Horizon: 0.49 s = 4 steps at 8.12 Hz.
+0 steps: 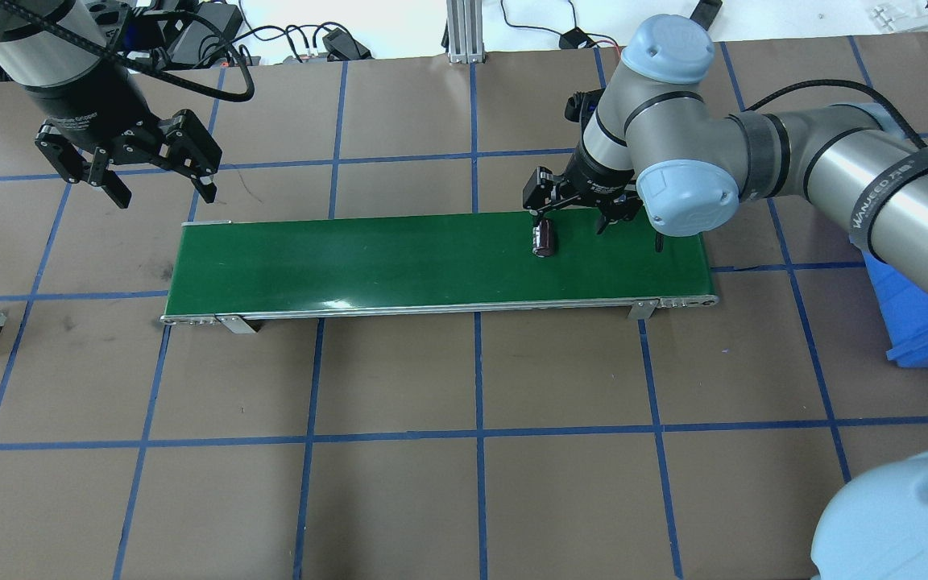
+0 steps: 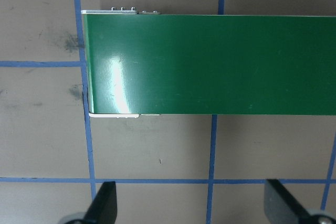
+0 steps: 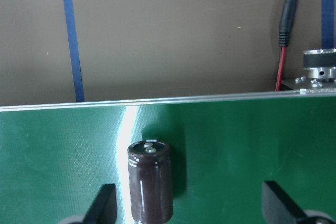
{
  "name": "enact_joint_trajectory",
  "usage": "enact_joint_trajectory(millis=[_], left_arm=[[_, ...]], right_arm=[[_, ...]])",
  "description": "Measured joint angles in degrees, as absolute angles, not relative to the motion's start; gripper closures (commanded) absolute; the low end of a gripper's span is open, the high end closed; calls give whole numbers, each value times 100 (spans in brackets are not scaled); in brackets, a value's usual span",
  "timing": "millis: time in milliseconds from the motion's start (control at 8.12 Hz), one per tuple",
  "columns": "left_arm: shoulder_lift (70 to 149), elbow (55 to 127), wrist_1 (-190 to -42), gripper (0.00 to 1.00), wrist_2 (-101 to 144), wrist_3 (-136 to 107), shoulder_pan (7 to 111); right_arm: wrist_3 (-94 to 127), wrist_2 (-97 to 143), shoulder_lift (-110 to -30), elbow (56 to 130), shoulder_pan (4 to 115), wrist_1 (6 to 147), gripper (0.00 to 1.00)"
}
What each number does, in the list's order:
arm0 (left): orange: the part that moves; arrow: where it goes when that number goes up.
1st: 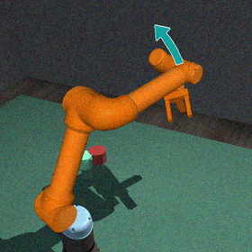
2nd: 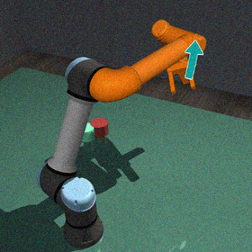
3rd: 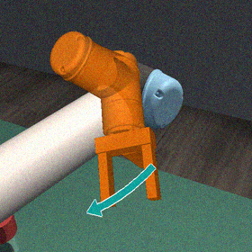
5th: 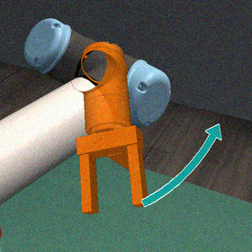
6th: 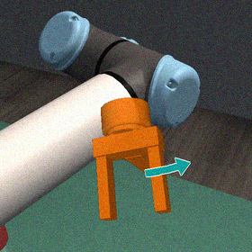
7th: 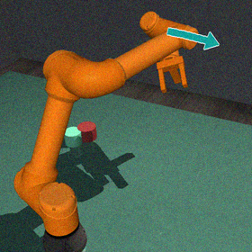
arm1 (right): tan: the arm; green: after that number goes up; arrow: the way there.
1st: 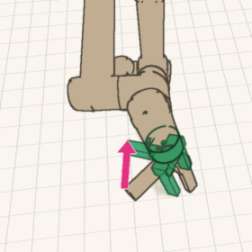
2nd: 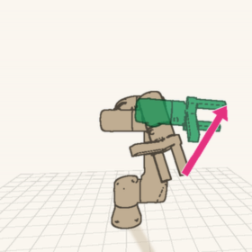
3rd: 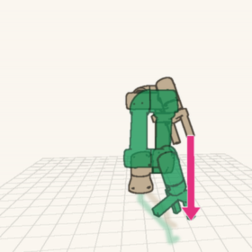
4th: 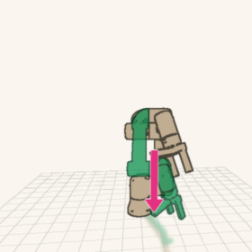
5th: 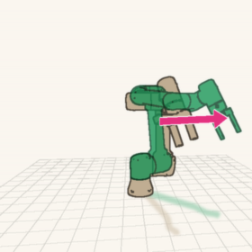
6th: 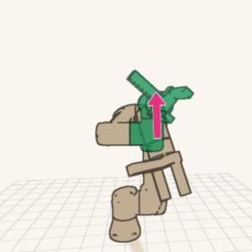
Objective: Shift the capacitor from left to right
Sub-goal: 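Close the right gripper on the capacitor on the belt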
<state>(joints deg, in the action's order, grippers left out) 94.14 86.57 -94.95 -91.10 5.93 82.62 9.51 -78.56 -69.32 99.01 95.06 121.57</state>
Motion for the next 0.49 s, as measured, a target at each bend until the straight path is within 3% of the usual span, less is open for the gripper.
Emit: enact_joint_trajectory(millis=[493], left_arm=[[9430,8657,-9486,0,-9106,604,8255]], right_arm=[[966,-7903,-6890,9982,9510,12169,27]])
